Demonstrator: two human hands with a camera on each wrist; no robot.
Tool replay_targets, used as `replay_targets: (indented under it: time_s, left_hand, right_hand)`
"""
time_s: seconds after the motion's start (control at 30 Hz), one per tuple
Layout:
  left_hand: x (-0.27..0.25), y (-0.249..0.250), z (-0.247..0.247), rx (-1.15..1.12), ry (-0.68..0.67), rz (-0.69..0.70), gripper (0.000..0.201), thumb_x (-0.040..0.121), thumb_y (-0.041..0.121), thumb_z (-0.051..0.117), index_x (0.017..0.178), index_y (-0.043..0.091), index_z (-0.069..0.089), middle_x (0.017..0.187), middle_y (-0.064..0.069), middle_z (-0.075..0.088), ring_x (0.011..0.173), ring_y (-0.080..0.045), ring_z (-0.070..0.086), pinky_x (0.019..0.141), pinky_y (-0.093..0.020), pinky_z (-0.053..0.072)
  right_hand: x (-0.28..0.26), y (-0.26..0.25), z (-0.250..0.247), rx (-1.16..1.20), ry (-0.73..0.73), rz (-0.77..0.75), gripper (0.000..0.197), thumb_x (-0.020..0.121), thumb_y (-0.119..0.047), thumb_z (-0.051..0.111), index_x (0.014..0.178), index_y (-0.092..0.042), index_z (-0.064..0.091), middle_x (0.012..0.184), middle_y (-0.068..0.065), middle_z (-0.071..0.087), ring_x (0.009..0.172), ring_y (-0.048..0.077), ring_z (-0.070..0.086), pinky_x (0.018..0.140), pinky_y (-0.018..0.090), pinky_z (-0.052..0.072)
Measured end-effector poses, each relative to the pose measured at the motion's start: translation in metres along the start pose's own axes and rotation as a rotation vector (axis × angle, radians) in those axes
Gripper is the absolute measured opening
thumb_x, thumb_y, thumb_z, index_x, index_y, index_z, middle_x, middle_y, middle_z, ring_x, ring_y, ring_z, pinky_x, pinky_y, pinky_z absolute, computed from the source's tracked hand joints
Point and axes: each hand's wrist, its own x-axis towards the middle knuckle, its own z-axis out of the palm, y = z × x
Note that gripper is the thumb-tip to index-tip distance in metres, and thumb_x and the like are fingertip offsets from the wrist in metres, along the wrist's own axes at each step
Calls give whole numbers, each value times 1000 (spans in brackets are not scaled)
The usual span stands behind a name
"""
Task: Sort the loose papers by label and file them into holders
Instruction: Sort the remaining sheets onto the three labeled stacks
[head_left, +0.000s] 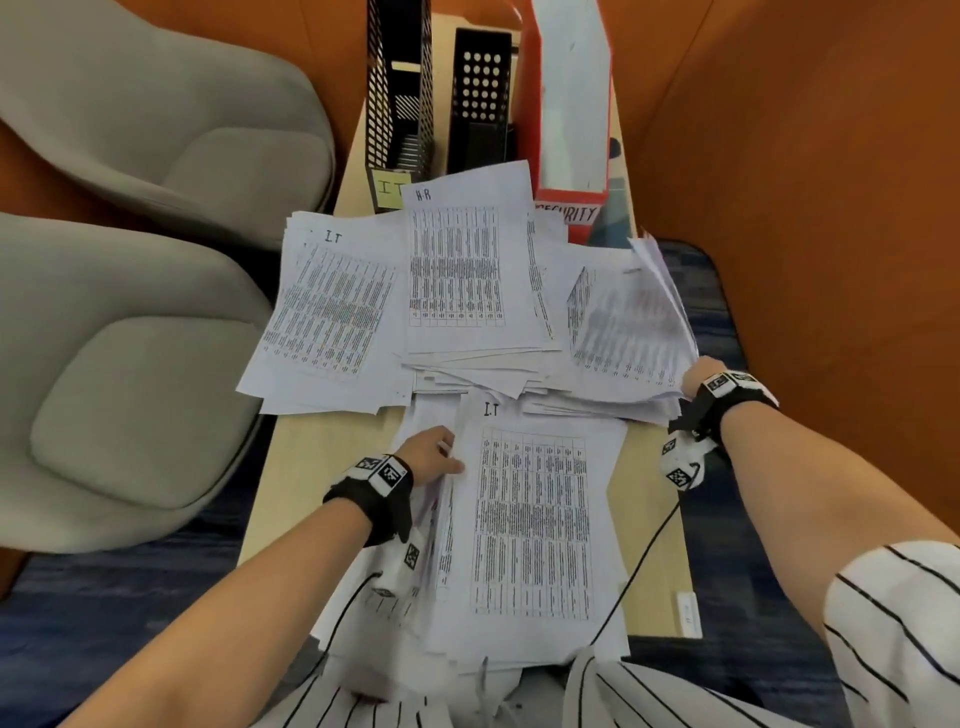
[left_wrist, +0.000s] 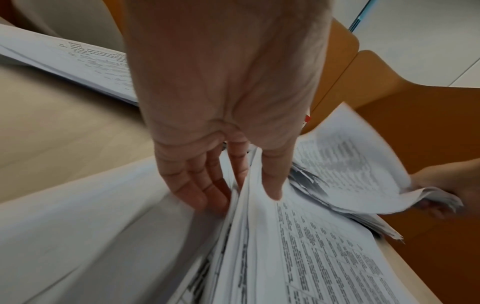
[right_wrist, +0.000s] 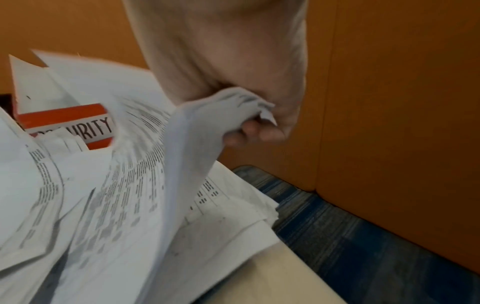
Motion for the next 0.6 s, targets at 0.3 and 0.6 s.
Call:
replay_targets:
  time_s: [0.3,0.6]
  left_hand:
    - [0,5,8,74,52,30,47,86,25,66,58,17,30,60,3,33,54,-10,31,52,-23,22]
    - [-10,4,15,-24,262,282,30,93,19,55,73,-4,55,79,-16,53,75,-21,50,68,-24,35]
  right_hand:
    - [34,-15,7,127,-118,-63,33,96,-12,42,122,4,55,130,21,57,113,36,55,87,35,41]
    - [-47,-72,22,689,473,-228,58,86,-24,66,137,-8,41,132,18,43,123,34,43,104,42,38]
